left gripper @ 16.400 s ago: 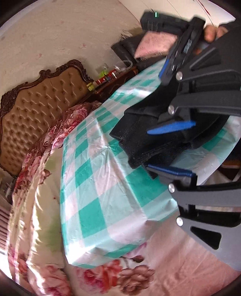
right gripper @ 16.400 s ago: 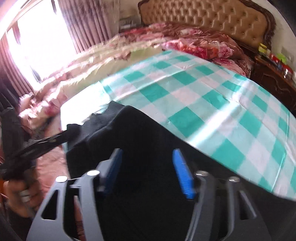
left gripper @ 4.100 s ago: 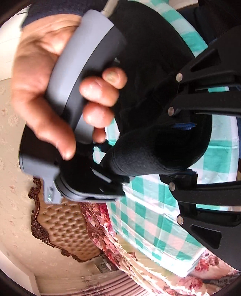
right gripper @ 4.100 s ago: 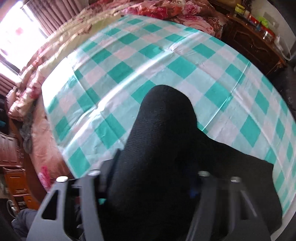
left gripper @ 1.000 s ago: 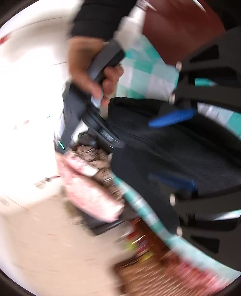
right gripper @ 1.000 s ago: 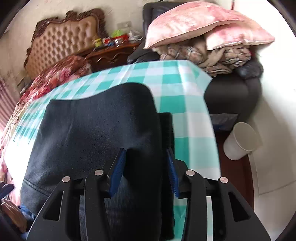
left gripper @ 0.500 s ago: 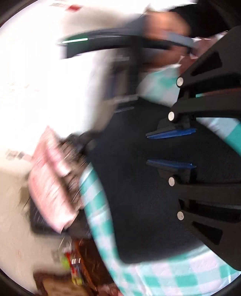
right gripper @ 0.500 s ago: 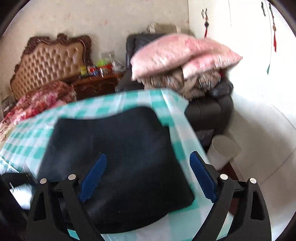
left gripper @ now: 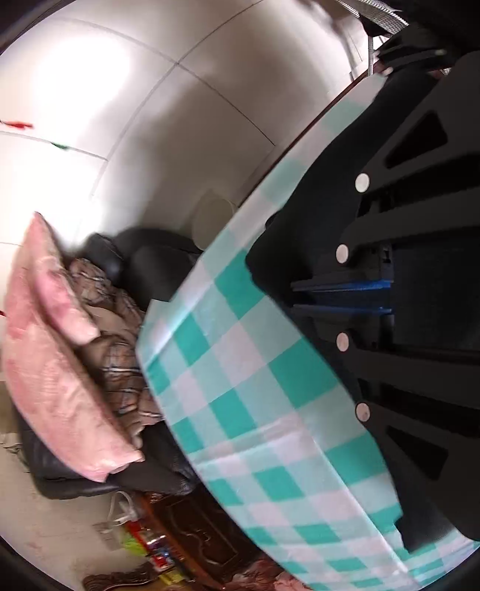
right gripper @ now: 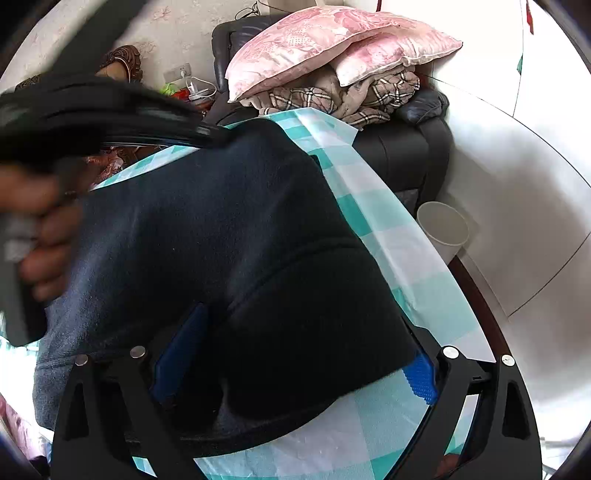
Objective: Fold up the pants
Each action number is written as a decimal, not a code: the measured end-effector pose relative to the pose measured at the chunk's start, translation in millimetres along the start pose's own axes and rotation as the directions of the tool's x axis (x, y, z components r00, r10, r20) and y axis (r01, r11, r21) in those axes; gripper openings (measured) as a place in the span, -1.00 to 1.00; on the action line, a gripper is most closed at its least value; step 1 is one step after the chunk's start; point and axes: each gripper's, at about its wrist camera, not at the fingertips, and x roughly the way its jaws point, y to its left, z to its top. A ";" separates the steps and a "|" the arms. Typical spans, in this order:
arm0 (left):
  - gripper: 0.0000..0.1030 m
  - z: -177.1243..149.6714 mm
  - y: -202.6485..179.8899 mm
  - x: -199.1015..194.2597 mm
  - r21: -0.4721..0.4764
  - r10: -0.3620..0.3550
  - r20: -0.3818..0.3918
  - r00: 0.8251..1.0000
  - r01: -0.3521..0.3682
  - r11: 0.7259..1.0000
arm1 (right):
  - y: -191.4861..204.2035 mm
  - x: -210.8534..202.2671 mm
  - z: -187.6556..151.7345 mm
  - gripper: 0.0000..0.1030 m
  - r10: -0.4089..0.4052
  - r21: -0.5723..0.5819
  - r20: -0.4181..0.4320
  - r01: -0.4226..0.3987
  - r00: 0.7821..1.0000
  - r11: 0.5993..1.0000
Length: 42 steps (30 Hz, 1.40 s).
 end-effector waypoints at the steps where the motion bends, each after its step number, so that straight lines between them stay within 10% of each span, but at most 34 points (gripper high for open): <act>1: -0.91 0.1 -0.6 8.1 0.002 0.006 -0.017 1.000 -0.006 1.000 | -0.7 0.2 -0.7 0.75 0.004 0.003 -0.001 -0.004 1.000 1.000; 24: -0.80 -45.7 -2.0 -29.4 -0.096 -0.026 0.030 0.999 0.029 0.995 | -0.2 1.7 -0.1 0.77 0.005 0.009 0.003 -0.005 1.000 1.000; 32: -0.51 -144.9 2.2 -124.6 -0.164 0.058 0.151 0.987 -0.033 0.986 | 0.1 3.2 0.7 0.77 -0.002 0.011 0.005 0.002 1.000 1.000; 42: -0.51 -197.1 -27.9 -111.2 -0.102 0.120 0.099 0.988 -0.110 0.989 | 9.4 -18.3 4.5 0.78 -0.070 0.008 0.049 0.070 0.996 0.998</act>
